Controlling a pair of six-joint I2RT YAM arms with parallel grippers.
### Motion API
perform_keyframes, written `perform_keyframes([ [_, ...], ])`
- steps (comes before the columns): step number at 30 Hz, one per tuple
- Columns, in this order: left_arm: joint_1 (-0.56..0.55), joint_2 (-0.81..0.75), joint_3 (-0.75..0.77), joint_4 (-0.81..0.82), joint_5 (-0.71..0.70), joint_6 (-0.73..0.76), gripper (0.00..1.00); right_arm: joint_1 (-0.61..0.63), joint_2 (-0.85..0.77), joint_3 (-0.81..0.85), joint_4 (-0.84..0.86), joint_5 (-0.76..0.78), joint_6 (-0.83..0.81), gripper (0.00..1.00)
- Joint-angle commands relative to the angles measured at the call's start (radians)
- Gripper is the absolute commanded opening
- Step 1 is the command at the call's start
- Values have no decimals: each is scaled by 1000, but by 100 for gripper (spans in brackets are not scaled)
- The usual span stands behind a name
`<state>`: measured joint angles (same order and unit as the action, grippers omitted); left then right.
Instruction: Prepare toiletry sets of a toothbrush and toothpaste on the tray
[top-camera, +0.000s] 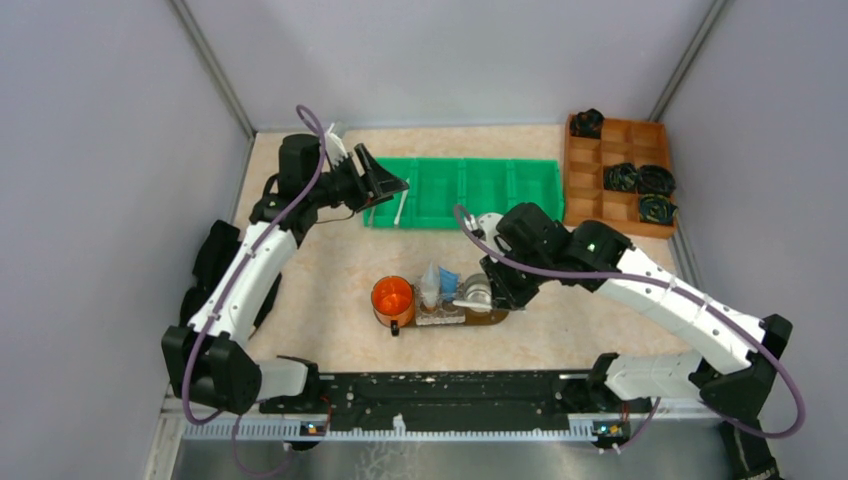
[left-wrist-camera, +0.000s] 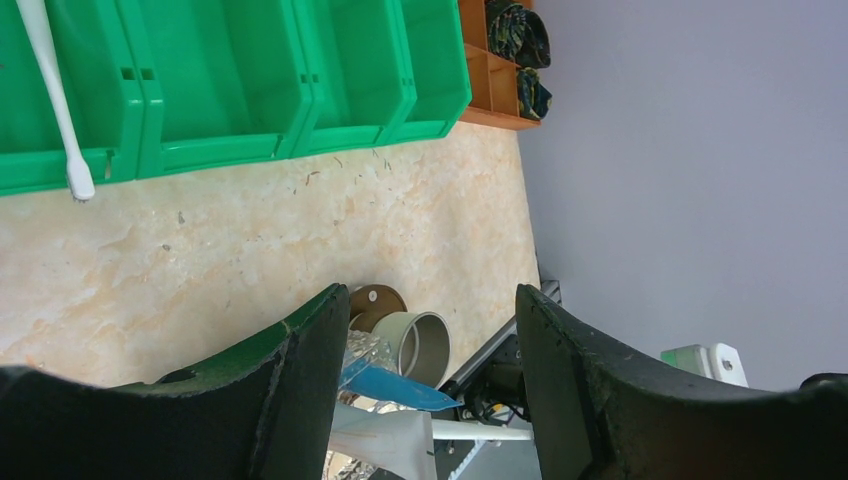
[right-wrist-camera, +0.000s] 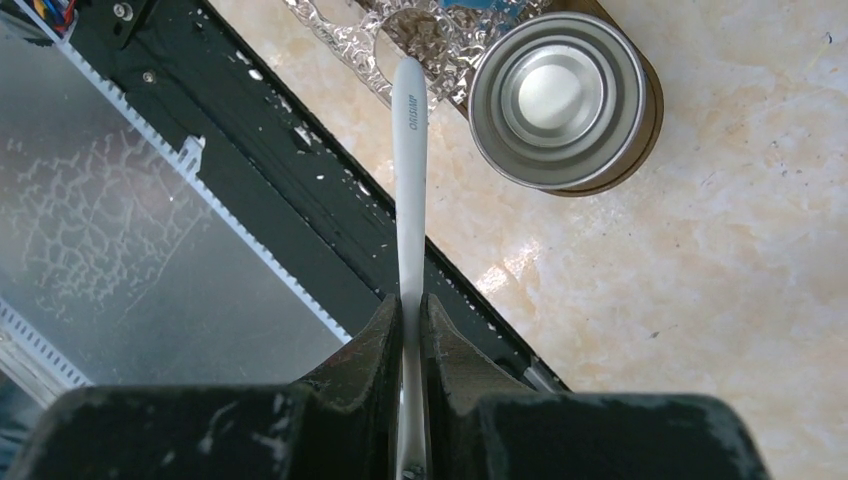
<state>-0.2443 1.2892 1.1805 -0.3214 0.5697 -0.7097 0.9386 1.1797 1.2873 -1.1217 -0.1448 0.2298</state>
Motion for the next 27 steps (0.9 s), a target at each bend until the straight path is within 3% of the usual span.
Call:
perform_keyframes([
  [1,4,-28,-6,-2,20,18,68,15,15,0,51,22,8,8],
  [27,5,-53,17,-38,21,43,68,32,158,-15,122,73,-10,8],
])
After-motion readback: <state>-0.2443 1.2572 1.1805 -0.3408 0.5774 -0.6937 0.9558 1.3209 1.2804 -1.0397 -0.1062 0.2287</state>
